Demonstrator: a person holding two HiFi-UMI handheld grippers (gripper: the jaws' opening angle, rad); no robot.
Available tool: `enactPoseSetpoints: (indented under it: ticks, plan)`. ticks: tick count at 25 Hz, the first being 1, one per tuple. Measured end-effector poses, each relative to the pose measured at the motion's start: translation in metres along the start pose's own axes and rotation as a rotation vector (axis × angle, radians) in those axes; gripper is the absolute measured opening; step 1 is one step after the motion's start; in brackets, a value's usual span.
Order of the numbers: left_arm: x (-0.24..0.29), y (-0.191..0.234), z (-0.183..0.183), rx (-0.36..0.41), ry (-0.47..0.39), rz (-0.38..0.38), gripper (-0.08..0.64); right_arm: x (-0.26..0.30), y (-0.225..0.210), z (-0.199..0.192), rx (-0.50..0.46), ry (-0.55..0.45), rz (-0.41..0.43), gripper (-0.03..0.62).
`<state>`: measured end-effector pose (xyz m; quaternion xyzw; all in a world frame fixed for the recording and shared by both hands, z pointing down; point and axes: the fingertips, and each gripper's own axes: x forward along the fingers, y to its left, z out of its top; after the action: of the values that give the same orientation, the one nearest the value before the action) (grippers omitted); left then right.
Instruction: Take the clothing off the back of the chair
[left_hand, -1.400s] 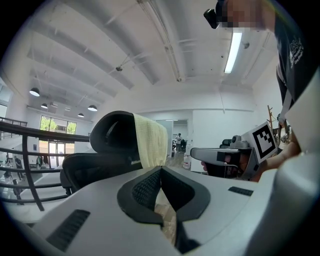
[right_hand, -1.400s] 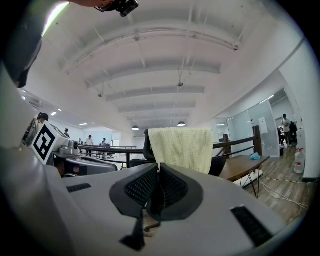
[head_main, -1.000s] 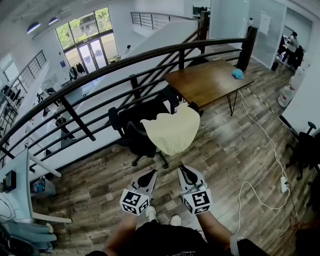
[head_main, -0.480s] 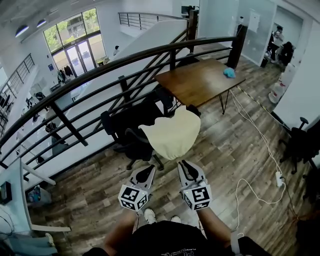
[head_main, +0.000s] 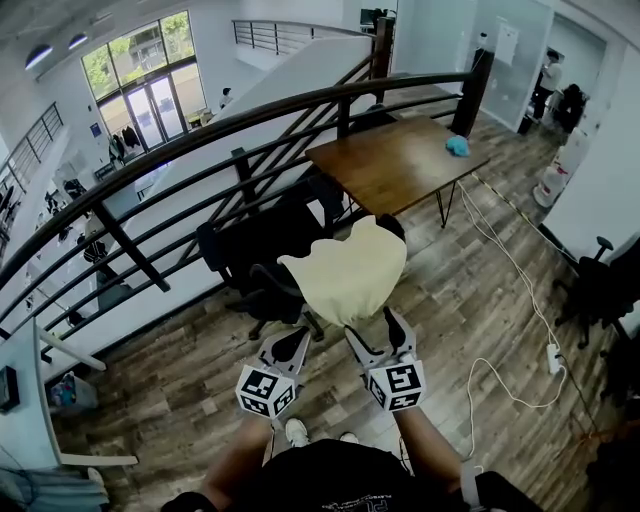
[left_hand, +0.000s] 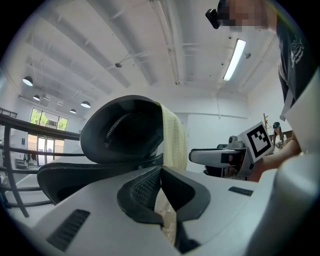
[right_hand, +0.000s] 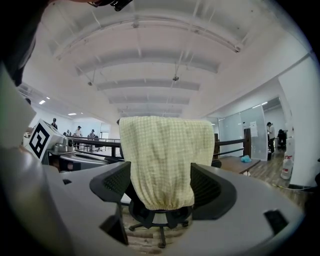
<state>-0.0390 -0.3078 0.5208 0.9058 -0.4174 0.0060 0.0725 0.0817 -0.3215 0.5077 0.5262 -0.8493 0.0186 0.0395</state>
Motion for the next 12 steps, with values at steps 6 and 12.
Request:
enactPoseSetpoints:
  ticks: [6, 12]
  plan:
    - [0.008, 0.006, -0.001, -0.012, -0.002, -0.001, 0.012, 0.017, -0.011, -0.006, -0.002, 0.028, -0.009, 0.388]
    - [0.013, 0.014, 0.001, -0.016, -0.008, 0.013, 0.012, 0.036, -0.021, -0.004, -0.011, 0.037, -0.008, 0.394]
